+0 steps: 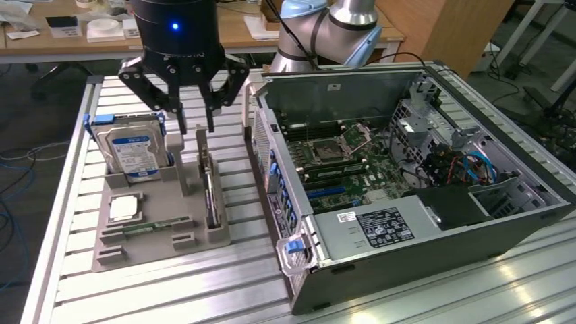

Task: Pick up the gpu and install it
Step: 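Pick up the gpu and move the gpu toward the slot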

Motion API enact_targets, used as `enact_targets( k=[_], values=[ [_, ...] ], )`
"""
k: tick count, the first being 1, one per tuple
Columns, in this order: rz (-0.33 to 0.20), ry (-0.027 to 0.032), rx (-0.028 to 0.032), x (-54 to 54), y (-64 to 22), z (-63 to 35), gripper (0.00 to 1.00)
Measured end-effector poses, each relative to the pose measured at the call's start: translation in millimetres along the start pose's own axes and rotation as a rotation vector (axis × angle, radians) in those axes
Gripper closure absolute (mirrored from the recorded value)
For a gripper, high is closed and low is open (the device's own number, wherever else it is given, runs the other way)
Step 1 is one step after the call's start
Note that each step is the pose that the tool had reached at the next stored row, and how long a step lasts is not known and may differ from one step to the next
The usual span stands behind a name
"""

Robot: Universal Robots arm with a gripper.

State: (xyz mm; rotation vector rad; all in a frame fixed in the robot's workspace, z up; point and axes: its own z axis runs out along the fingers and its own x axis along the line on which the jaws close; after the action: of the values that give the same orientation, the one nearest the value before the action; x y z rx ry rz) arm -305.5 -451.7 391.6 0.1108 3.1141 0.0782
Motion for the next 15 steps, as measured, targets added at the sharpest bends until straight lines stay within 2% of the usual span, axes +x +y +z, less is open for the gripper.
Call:
enact_targets(
  k=[1,3,5,6,15],
  values=[
    [0.0,0.0,0.0,0.0,0.0,0.0,0.59],
    [0.0,-0.0001,0.0,0.0,0.1,0.0,0.47],
    [-0.001,0.0001,-0.0001,-0.2,0.9,0.2,0.47],
    [-0.002,0.0001,0.0,-0.4,1.7,0.4,0.41],
    [-0.004,0.0004,0.0001,-1.9,15.7,6.2,0.41]
  ],
)
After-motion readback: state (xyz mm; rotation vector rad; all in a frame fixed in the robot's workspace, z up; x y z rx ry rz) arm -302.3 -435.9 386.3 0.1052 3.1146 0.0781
